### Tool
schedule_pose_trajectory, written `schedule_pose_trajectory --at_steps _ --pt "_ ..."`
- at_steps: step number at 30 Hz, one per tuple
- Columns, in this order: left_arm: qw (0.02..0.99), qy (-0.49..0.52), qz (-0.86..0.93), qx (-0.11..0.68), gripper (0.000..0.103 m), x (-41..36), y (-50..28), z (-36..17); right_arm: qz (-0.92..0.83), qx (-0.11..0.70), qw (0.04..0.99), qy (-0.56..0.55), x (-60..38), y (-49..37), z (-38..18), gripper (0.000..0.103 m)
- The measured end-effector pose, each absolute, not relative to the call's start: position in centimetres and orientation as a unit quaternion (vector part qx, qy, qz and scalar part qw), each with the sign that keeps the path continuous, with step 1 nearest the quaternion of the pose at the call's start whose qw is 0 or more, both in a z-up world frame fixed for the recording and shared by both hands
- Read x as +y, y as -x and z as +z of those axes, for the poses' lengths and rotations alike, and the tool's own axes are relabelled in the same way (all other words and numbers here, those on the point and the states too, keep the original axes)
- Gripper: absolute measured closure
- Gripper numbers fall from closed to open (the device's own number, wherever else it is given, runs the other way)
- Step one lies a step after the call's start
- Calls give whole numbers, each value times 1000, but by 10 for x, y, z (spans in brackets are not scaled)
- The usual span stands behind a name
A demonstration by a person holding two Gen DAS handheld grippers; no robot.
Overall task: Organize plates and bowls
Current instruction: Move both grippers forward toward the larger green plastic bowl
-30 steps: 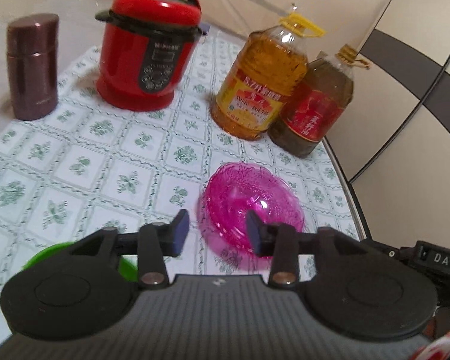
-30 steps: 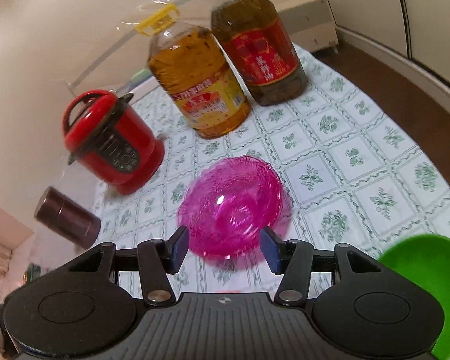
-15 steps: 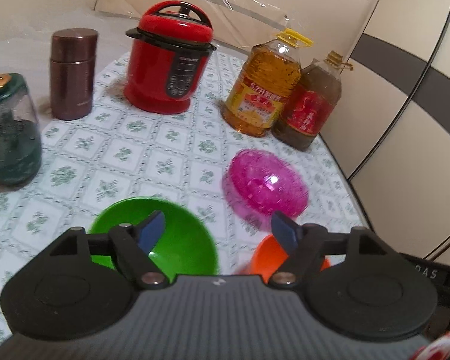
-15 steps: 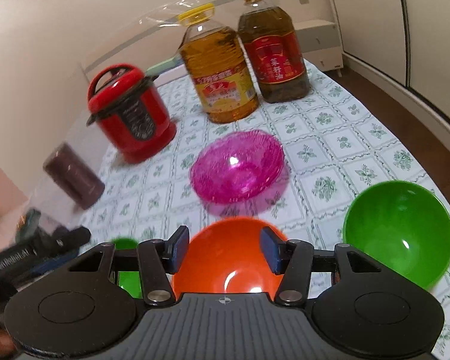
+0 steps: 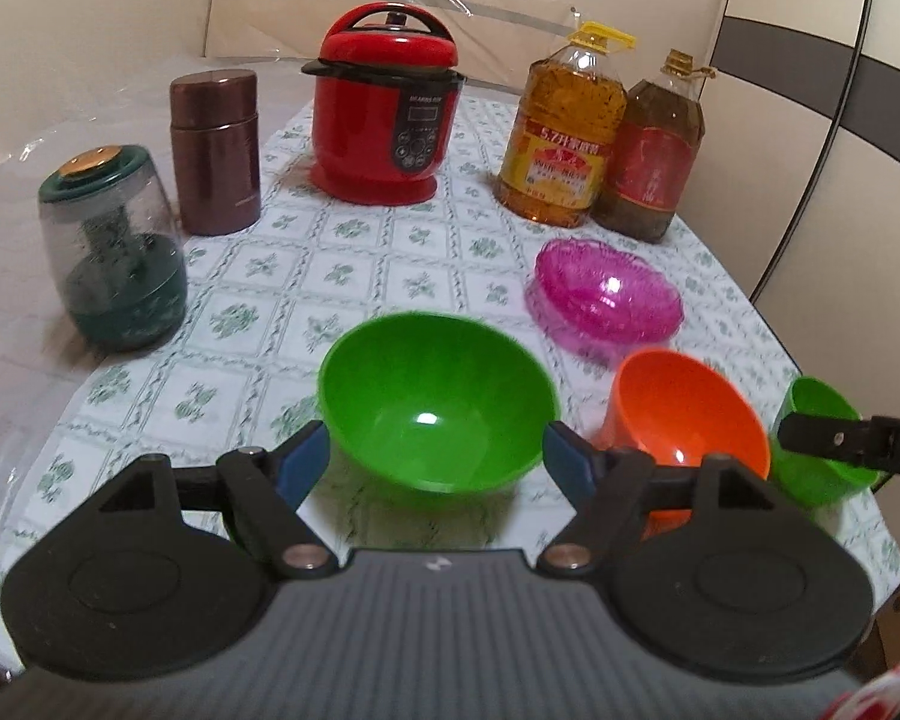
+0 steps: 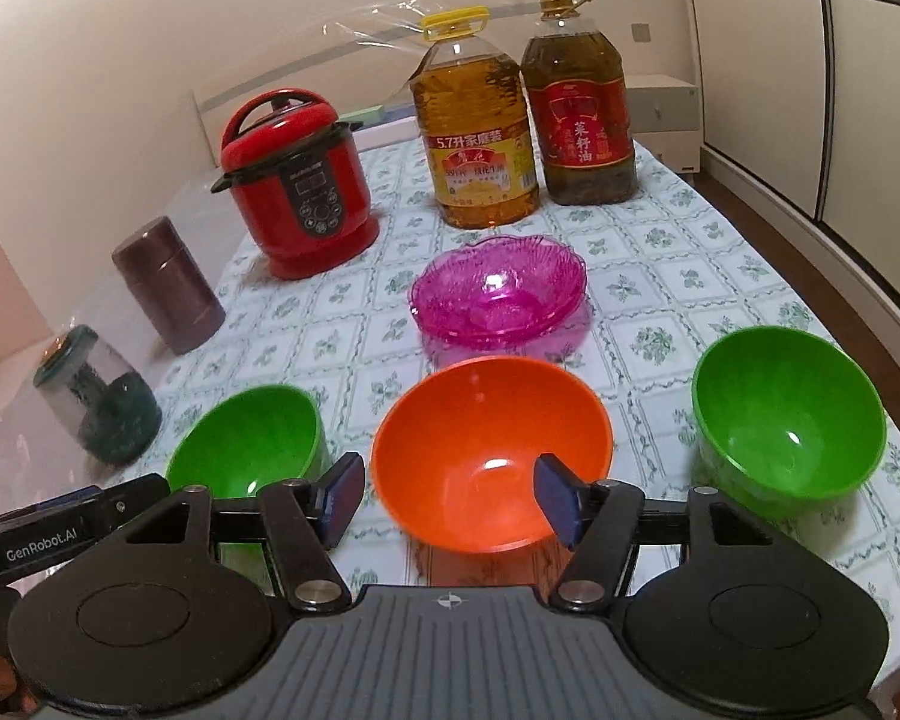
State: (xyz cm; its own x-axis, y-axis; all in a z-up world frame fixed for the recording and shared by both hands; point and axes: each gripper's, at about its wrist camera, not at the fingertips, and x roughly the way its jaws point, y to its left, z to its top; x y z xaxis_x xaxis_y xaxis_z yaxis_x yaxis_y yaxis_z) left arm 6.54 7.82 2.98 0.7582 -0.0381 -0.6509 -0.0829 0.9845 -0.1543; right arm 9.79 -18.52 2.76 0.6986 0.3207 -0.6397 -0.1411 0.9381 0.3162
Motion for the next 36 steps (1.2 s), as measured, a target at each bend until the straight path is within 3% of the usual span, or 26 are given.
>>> schedule_pose_trajectory --at_steps 17,36 --pt "909 121 -5 398 28 105 -24 -4 124 412 897 -104 -170 -52 -8 40" --pt "915 122 16 384 28 106 -27 -9 104 433 889 -108 -169 -48 -19 40"
